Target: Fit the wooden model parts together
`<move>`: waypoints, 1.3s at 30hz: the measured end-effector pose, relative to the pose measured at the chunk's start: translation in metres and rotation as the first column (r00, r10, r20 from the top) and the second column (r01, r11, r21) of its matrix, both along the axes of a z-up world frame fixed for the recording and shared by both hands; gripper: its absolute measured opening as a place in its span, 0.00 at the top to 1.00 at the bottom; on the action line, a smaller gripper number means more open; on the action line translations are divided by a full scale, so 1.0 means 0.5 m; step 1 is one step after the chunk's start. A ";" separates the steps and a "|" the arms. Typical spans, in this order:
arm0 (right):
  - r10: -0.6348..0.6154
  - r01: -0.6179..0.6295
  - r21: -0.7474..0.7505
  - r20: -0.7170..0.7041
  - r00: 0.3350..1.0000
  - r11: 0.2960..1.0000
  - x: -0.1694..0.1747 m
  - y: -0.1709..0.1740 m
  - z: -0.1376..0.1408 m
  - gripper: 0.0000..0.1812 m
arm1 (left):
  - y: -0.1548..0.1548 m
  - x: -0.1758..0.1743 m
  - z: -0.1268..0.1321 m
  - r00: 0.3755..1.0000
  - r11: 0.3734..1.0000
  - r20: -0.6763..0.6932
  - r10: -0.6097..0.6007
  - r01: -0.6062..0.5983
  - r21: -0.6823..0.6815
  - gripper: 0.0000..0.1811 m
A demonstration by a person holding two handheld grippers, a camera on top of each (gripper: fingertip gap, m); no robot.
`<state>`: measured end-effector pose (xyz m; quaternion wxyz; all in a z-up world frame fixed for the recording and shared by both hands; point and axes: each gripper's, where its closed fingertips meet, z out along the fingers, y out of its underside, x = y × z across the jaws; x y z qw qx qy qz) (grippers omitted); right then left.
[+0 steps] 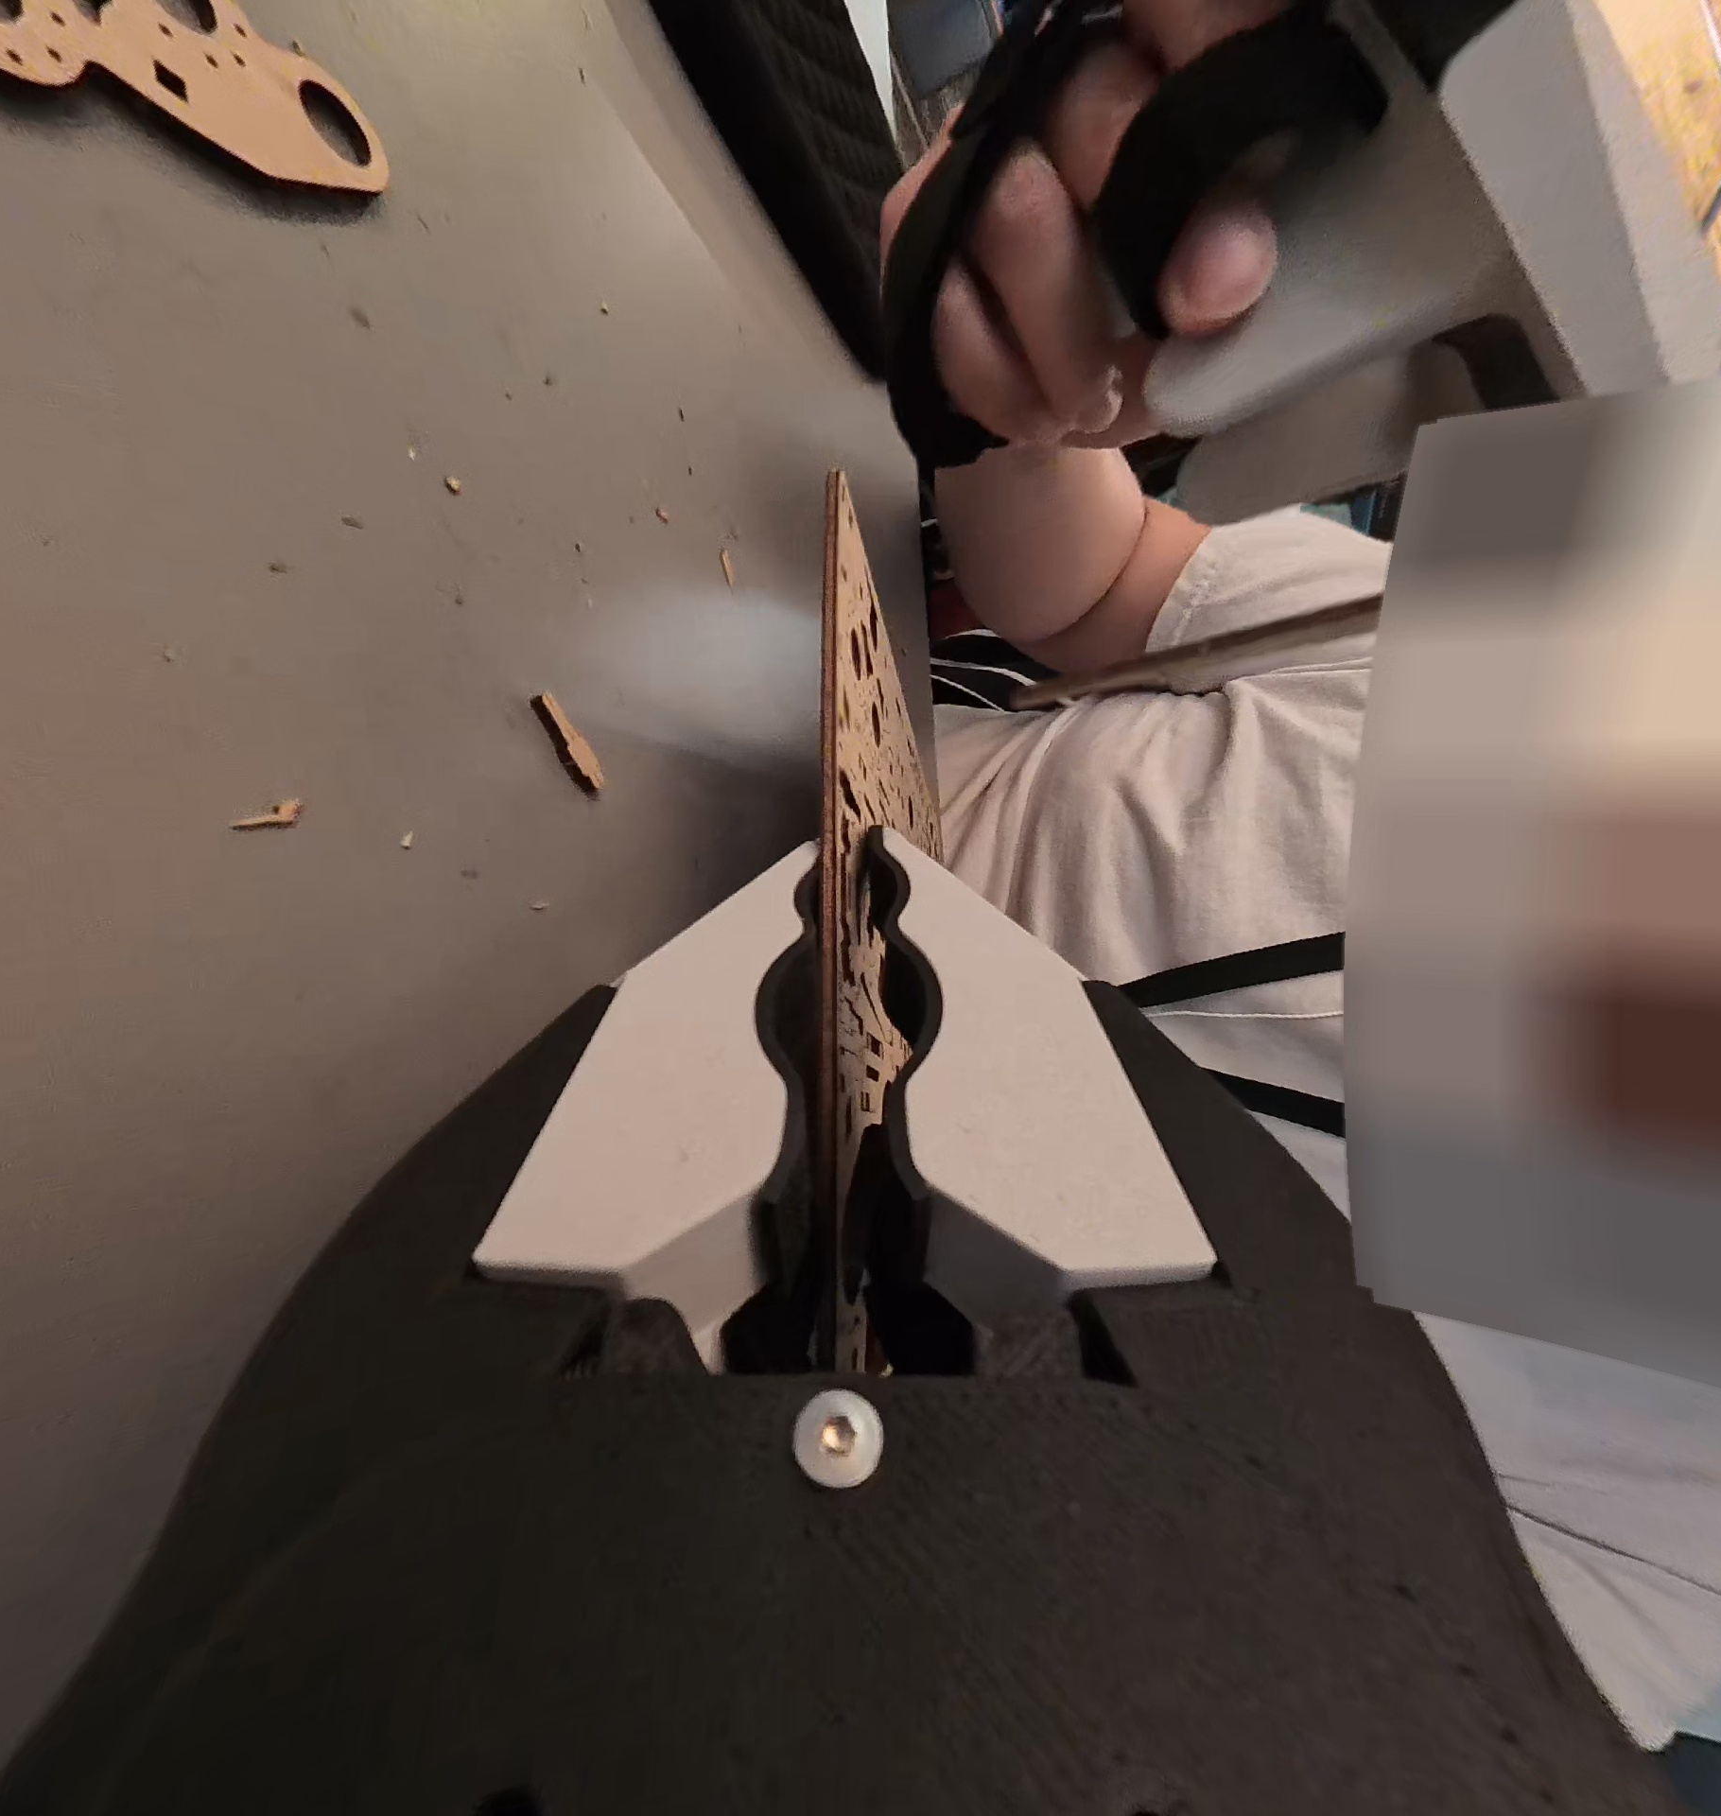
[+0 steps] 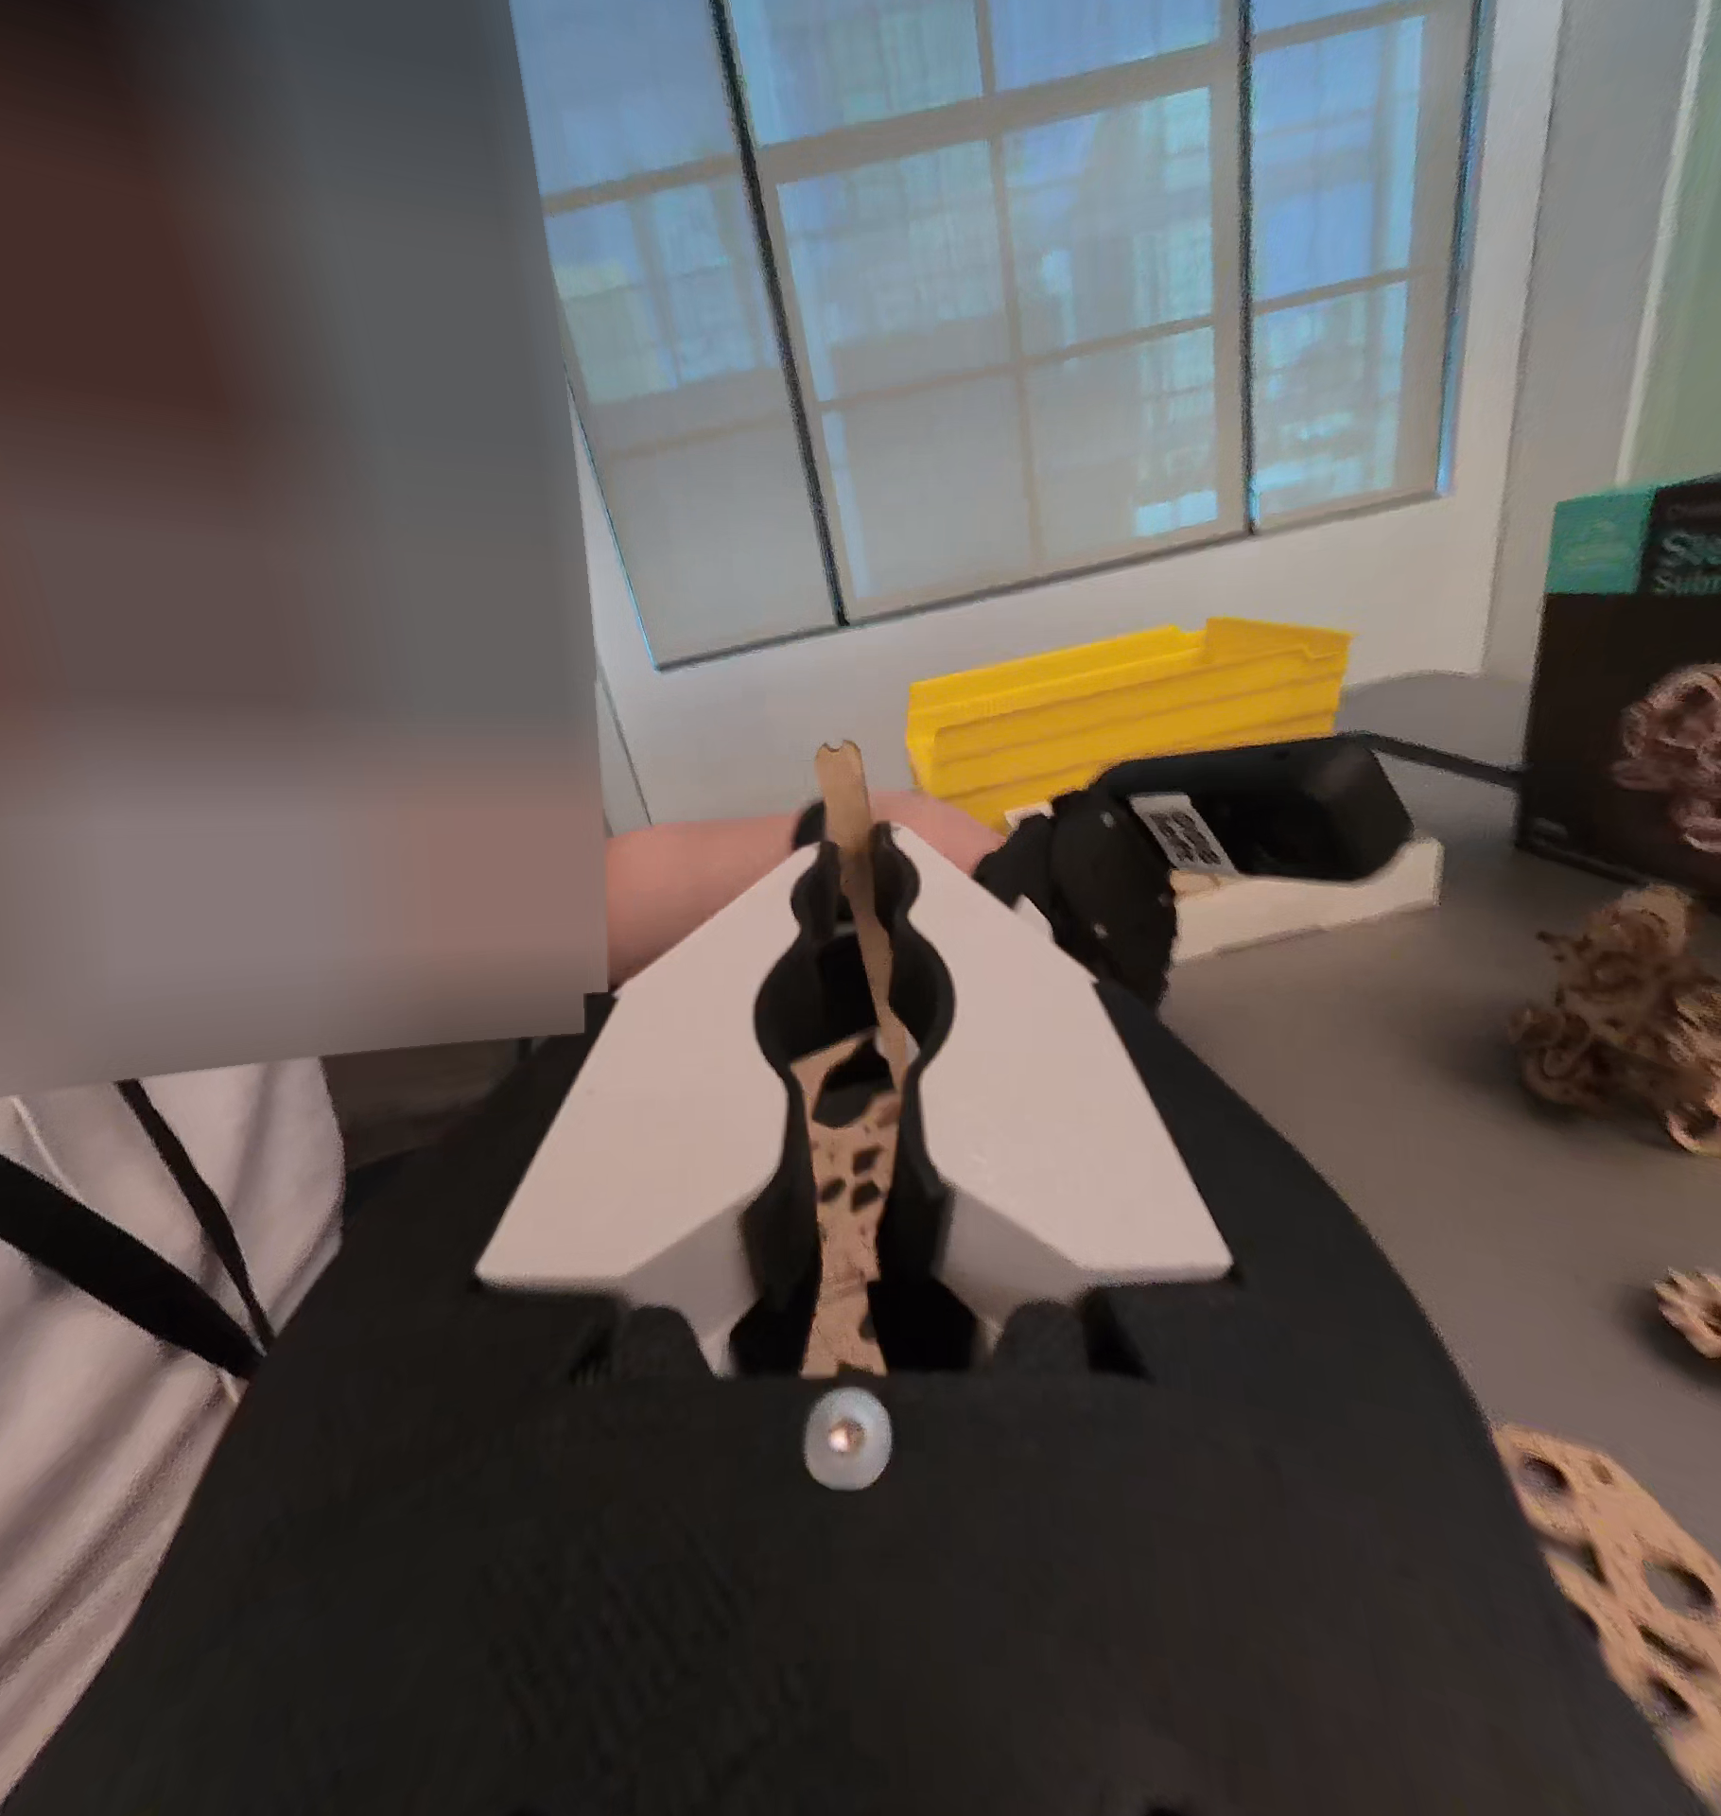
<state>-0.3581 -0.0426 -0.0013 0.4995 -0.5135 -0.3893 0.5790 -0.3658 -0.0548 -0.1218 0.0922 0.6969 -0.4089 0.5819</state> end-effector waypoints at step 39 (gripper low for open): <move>0.412 -0.112 -0.608 0.380 0.828 0.786 0.036 0.010 -0.150 0.98 | -0.002 -0.069 0.072 0.998 0.985 -0.033 -0.058 0.063 0.163 0.99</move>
